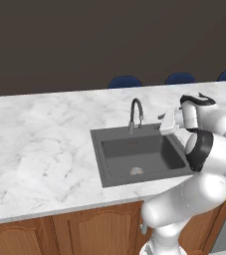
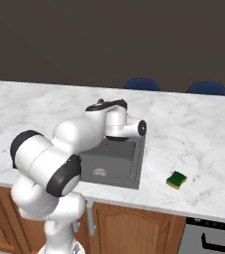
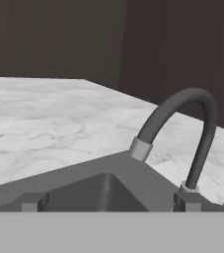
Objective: Soak the sponge with water for a few seconds and then drop it inside the sink.
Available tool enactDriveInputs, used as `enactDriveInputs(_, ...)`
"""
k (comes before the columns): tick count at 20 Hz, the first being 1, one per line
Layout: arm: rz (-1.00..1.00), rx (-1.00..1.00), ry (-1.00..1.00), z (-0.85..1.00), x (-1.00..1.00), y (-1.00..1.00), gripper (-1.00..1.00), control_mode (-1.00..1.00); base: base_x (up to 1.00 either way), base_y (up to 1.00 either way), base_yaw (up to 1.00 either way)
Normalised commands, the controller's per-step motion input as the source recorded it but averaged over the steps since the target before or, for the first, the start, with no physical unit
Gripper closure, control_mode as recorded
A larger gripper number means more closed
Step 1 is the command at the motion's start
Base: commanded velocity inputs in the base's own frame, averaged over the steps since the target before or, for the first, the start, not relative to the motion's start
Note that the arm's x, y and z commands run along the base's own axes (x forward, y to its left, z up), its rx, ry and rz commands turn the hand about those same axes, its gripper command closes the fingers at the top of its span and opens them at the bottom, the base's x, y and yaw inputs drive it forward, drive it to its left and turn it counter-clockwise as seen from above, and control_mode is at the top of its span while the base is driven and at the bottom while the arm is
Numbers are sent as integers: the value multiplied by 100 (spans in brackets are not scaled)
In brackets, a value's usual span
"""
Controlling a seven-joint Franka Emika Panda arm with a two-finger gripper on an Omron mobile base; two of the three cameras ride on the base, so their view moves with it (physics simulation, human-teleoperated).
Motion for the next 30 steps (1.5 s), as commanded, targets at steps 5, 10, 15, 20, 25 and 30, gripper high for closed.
enactDriveInputs(5, 0, 0, 0, -16, 13, 7, -100, -100, 0, 0, 0)
enactDriveInputs(10, 0, 0, -3, -11, 13, 0, -100, -100, 0, 0, 0)
enactDriveInputs(15, 0, 0, -2, -6, 15, 0, -100, -100, 0, 0, 0)
enactDriveInputs(20, -1, 0, 0, -2, 21, 0, -100, -100, 0, 0, 0)
enactDriveInputs(25, -3, 0, 0, 0, 19, 0, -100, -100, 0, 0, 0)
enactDriveInputs(30, -6, 0, 0, -4, 17, 0, -100, -100, 0, 0, 0)
